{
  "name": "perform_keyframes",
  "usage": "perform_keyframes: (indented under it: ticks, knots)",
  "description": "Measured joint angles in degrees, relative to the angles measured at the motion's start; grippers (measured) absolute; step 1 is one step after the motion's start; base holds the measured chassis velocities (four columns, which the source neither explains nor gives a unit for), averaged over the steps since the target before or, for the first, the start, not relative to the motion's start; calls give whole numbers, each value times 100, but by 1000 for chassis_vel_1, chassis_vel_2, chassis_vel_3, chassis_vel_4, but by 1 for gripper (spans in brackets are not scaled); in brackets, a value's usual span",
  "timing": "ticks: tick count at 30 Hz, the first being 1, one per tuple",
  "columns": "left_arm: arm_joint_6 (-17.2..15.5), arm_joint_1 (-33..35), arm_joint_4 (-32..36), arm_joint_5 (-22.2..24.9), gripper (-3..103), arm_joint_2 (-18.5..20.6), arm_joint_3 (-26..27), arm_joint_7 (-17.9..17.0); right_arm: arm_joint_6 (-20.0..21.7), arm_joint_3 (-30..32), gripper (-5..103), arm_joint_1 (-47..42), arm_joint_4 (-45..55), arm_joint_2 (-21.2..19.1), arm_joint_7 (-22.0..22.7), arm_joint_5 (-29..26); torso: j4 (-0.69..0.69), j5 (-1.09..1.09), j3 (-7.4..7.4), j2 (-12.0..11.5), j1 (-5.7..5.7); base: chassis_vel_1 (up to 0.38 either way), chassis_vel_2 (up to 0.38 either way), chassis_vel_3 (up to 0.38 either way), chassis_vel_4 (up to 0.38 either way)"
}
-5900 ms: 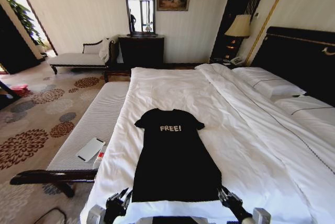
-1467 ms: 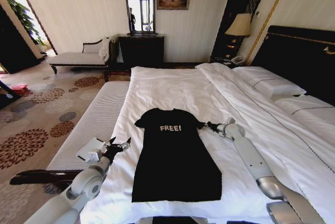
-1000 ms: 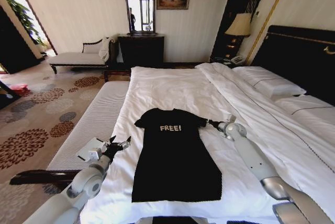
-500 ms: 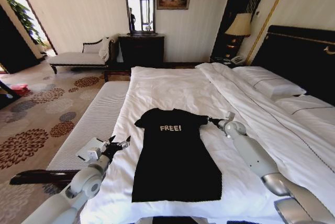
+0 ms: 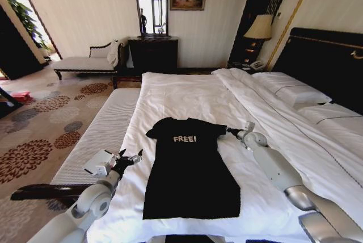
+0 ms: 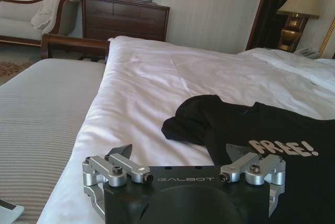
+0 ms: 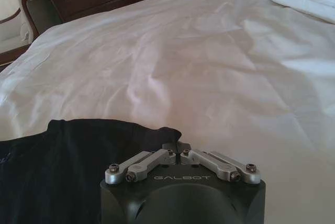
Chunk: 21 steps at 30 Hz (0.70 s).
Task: Fold the clothes on the bed.
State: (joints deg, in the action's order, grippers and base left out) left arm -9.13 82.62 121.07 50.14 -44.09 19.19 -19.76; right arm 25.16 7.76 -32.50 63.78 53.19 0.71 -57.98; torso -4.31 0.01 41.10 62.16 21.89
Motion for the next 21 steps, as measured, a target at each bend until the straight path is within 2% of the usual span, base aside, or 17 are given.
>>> perform_keyframes:
  ticks: [13, 17, 21]
  knots:
    - [7, 76, 47, -58, 100, -90, 8, 18, 124, -183, 0, -248, 1248, -59, 359, 149, 0, -2, 0, 0, 0, 0, 0, 0, 0]
    - [8, 130, 106, -54, 100, -79, 65, 19, 167, -410, 0, -218, 1406, -4, 427, 149, 0, -1, 0, 0, 0, 0, 0, 0, 0]
    - [8, 268, 186, -53, 100, -83, 189, 31, 104, -904, 0, -106, 1292, 174, 421, 419, 0, -2, 0, 0, 0, 0, 0, 0, 0]
